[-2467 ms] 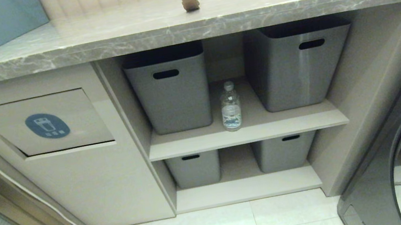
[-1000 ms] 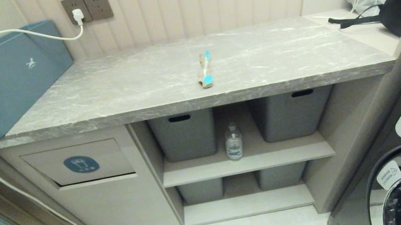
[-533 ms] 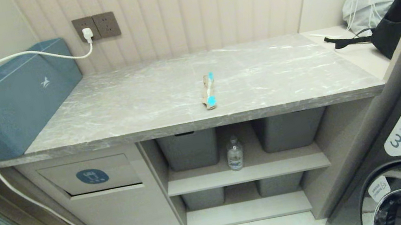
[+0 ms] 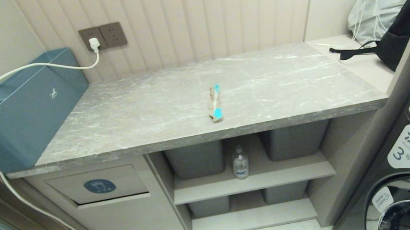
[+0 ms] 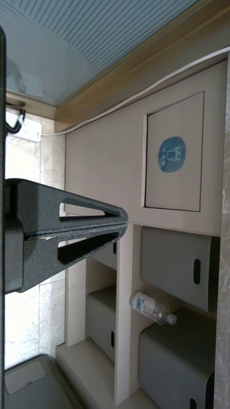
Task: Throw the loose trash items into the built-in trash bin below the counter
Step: Pick up the garbage
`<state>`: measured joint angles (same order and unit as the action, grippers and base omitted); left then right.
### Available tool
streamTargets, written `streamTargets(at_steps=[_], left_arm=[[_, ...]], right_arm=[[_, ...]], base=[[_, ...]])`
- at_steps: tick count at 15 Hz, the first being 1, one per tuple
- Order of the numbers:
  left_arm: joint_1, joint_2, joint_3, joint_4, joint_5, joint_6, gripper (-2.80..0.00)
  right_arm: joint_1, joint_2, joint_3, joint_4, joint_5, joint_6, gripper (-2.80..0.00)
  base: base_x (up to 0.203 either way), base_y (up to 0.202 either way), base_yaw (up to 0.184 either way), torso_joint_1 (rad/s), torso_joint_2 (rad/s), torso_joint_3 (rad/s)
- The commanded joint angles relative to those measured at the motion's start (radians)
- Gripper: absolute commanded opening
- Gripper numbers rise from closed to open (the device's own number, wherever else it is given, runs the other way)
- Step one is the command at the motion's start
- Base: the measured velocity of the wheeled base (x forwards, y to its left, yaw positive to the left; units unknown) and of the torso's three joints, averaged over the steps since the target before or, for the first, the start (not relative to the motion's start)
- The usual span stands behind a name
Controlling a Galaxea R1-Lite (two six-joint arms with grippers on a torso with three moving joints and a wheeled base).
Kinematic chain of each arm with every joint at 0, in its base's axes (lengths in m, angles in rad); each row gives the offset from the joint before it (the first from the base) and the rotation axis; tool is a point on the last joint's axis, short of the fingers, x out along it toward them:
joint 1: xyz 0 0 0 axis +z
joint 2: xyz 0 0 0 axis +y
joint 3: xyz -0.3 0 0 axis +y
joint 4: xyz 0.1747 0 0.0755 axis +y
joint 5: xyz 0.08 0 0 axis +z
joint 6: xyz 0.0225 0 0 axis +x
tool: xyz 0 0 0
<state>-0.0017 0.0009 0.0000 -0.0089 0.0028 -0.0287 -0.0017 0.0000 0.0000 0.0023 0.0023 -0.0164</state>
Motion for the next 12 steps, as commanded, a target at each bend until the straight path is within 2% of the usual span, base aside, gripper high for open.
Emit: streamTargets(at_steps=[1, 12], left_arm=[[0.000, 0.001, 0.003, 0.000, 0.000, 0.000, -2.80], [0.000, 0.001, 0.003, 0.000, 0.002, 0.000, -2.80]], right_arm=[[0.000, 0.000, 0.000, -0.001, 0.001, 0.000, -2.80], [0.000, 0.000, 0.000, -0.001, -0.001, 0.006, -2.80]], base=[[0.000, 0.000, 0.000, 0.000, 0.00, 0.000], [0.000, 0.000, 0.000, 0.000, 0.00, 0.000]])
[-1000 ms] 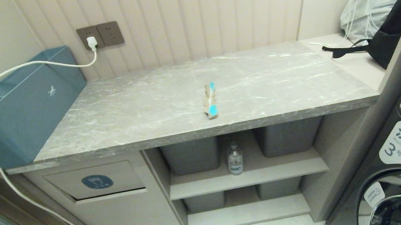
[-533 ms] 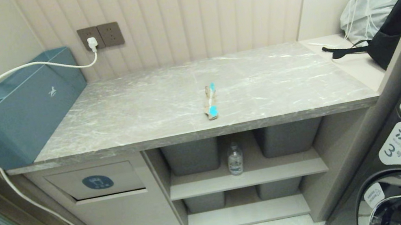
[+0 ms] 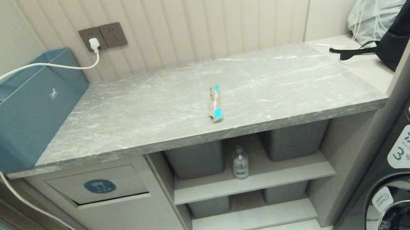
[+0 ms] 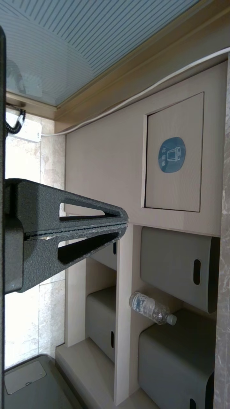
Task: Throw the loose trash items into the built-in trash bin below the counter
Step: Pick up the garbage
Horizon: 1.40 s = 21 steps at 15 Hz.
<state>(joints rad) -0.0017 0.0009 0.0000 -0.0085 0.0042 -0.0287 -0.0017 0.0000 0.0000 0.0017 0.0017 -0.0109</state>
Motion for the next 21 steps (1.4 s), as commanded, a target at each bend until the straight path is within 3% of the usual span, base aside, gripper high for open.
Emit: streamTargets(at_steps=[1, 14, 18, 21], left_arm=[[0.000, 0.001, 0.003, -0.001, 0.000, 0.000, -2.80], [0.000, 0.001, 0.003, 0.001, 0.000, -0.002, -2.80], [0.000, 0.012, -0.001, 0.012, -0.024, 0.061, -2.80], [-0.006, 0.101, -0.136, 0.002, -0.049, 0.073, -2.80]], right_arm=[[0.000, 0.000, 0.000, 0.000, 0.000, 0.000, -2.80], [0.000, 0.000, 0.000, 0.000, 0.000, 0.000, -2.80], [0.000, 0.000, 0.000, 0.000, 0.000, 0.002, -2.80], [0.000, 0.000, 0.000, 0.000, 0.001, 0.000, -2.80]], base=[[0.000, 0.000, 0.000, -0.002, 0.00, -0.036], [0.000, 0.000, 0.000, 0.002, 0.00, -0.170], [0.000, 0.000, 0.000, 0.001, 0.00, -0.014], [0.000, 0.000, 0.000, 0.000, 0.00, 0.000]])
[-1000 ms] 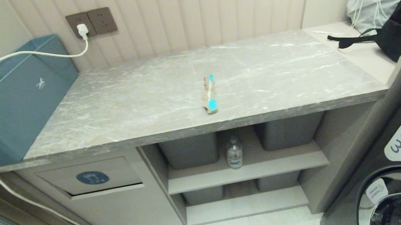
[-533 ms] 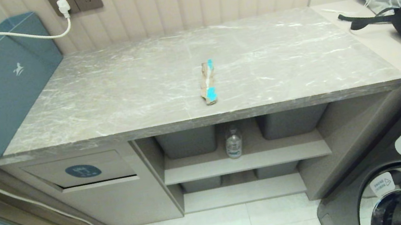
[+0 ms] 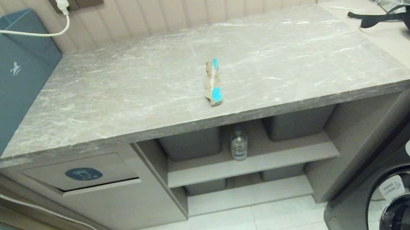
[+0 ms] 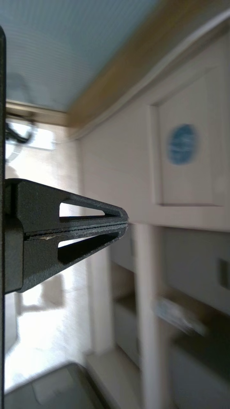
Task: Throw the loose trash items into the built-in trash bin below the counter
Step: Pick up the garbage
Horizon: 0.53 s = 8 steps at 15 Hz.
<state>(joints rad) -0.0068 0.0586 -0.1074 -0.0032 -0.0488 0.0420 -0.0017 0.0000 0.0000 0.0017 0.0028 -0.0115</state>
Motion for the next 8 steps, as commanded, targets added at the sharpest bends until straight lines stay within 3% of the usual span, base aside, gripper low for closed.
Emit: streamTargets(at_steps=[1, 4, 8], left_arm=[[-0.014, 0.133, -0.128, -0.005, -0.024, -0.010, -2.80], [-0.077, 0.570, -0.457, -0.017, -0.130, -0.111, -2.80], [-0.232, 1.232, -0.816, -0.129, -0.260, -0.245, -2.80]], right_arm=[[0.000, 0.000, 0.000, 0.000, 0.002, -0.004, -2.80], [0.000, 0.000, 0.000, -0.002, 0.002, -0.005, -2.80], [0.000, 0.000, 0.000, 0.000, 0.002, -0.002, -2.80]], base=[[0.000, 0.000, 0.000, 0.000, 0.00, 0.000], [0.000, 0.000, 0.000, 0.000, 0.00, 0.000], [0.000, 0.000, 0.000, 0.000, 0.00, 0.000]])
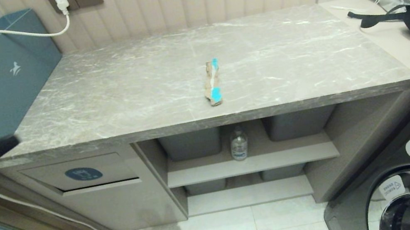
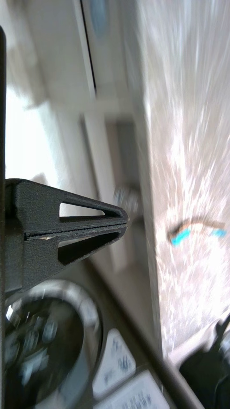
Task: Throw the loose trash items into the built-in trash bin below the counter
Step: Pick up the garbage
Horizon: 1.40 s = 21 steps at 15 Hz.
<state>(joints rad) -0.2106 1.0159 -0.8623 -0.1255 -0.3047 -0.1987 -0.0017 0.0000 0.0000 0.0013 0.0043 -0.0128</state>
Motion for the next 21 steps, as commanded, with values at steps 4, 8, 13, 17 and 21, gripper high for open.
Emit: streamTargets(at_steps=[4, 8, 13, 17, 21], left_arm=[[-0.190, 0.817, -0.435, -0.122, -0.048, -0.067, -2.80], [-0.336, 1.234, -0.904, -0.175, 0.016, -0.093, -2.80], [-0.454, 1.349, -1.081, -0.268, 0.151, 0.054, -2.80], [-0.459, 1.336, -1.081, -0.338, 0.258, 0.166, 0.00], [-0.459, 1.291, -1.081, -0.331, 0.289, 0.172, 0.00]], right_arm=[[0.000, 0.000, 0.000, 0.002, -0.003, 0.000, -2.80], [0.000, 0.000, 0.000, 0.002, -0.004, 0.002, -2.80], [0.000, 0.000, 0.000, 0.002, -0.004, 0.004, -2.80], [0.000, 0.000, 0.000, 0.002, -0.004, 0.004, -2.80], [0.000, 0.000, 0.000, 0.002, -0.004, 0.004, -2.80]], base=[[0.000, 0.000, 0.000, 0.000, 0.00, 0.000], [0.000, 0.000, 0.000, 0.000, 0.00, 0.000], [0.000, 0.000, 0.000, 0.000, 0.00, 0.000], [0.000, 0.000, 0.000, 0.000, 0.00, 0.000], [0.000, 0.000, 0.000, 0.000, 0.00, 0.000]])
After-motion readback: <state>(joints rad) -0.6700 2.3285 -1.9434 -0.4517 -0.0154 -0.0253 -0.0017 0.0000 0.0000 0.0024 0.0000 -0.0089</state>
